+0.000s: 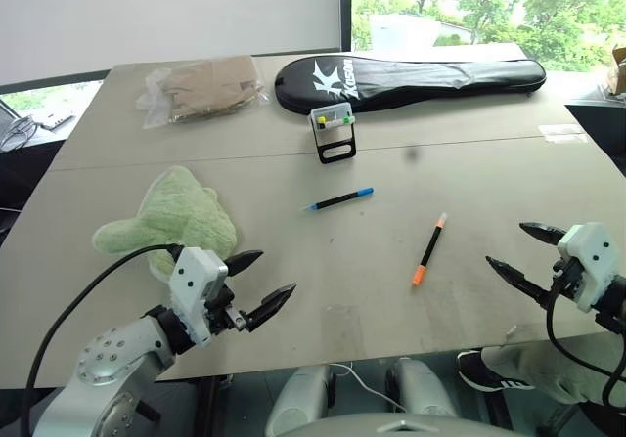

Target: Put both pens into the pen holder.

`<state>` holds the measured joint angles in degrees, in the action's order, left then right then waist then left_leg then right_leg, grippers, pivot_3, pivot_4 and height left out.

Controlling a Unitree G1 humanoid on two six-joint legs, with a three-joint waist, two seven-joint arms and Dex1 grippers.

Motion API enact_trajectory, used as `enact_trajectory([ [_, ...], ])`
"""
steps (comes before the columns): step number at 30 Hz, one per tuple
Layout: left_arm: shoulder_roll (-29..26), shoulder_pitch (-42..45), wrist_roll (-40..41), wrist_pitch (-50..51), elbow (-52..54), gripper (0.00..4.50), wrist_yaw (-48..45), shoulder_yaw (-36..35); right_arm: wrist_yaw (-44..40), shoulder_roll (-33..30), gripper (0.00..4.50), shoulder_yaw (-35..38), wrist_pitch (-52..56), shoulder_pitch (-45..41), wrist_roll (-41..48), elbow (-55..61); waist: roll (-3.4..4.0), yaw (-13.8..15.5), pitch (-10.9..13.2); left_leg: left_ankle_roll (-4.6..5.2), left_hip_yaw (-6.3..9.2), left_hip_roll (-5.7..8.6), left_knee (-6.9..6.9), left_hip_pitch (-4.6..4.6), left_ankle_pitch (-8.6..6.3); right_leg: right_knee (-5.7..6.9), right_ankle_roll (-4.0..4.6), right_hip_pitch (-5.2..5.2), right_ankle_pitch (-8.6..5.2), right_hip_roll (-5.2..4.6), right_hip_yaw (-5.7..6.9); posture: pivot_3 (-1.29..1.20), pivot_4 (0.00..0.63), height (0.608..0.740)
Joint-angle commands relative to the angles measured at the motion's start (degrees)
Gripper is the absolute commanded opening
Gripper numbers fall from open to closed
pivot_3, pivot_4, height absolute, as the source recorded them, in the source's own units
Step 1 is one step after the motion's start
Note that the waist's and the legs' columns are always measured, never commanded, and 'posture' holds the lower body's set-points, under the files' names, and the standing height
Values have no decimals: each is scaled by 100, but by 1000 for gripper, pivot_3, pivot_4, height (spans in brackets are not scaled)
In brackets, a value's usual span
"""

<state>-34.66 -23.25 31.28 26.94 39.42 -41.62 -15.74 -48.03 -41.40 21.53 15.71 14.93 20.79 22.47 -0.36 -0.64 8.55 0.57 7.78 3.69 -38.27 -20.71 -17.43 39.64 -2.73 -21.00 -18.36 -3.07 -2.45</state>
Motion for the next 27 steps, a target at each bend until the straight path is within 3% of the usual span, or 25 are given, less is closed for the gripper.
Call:
enact_trajectory([
  [1, -297, 593, 69, -71, -477, 4424, -240, -123, 10, 57, 4500, 87, -33, 59, 298, 581, 6, 38, 0, 0, 0, 0, 0, 0, 0, 0, 0, 0, 0, 0, 0, 0, 150, 740],
  [6, -917, 3390, -283, 1061, -1399, 4424, -68, 955, -143, 237, 4500, -43, -224, -33, 982, 1685, 9, 163, 24, -17, 58, 4, -8, -8, 11, 12, 4, 9, 1, 11, 55, 0, 150, 740],
  [12, -914, 6189, -870, 2989, -2448, 4424, -151, 2966, 196, 265, 4500, -287, -43, -158, 969, 2032, -26, 32, 34, -18, 46, 16, -6, -26, 10, -45, -9, 18, 5, 4, 77, 0, 150, 740],
  [14, -623, 7065, -1306, 2896, -3475, 4424, -540, 3774, 371, 316, 4500, -492, -23, -212, 749, 1958, -26, 1, 34, -18, 51, 16, -2, -44, 10, -56, -10, 3, 6, 4, 83, 0, 150, 740],
  [17, -138, 8007, -1663, 2618, -4789, 4424, -1155, 4448, 542, 339, 4500, -591, 147, -187, 780, 2059, -25, -18, 33, -20, 55, 18, -3, -67, 11, -52, -10, -21, 5, 15, 90, 0, 150, 740],
  [19, 315, 8640, -2171, 1946, -5973, 4424, -1579, 4991, 509, 315, 4500, -575, 97, 9, 709, 2135, -27, -20, 35, -21, 52, 21, -17, -112, 13, -27, -10, -66, 6, 20, 88, 0, 150, 740],
  [23, 1474, 9603, -2946, 654, -8534, 4424, -1773, 5349, 552, 361, 4500, -442, -24, 602, 478, 2335, -38, 7, 43, -21, 58, 30, -28, -130, 13, -22, -11, -78, 5, 15, 99, 0, 150, 740],
  [26, 1966, 9929, -3444, -37, -9682, 3662, -2053, 5502, 510, 336, 4500, -411, -84, 955, 359, 2462, -41, -45, 46, -21, 52, 35, -28, -128, 13, -21, -16, -78, 2, 10, 91, 0, 150, 740],
  [27, 2071, 10006, -3618, -248, -9959, 3101, -2118, 5538, 506, 339, 4500, -370, -54, 1050, 421, 2531, -41, -49, 45, -20, 48, 34, -27, -125, 13, -18, -18, -78, 1, 9, 85, 0, 150, 740],
])
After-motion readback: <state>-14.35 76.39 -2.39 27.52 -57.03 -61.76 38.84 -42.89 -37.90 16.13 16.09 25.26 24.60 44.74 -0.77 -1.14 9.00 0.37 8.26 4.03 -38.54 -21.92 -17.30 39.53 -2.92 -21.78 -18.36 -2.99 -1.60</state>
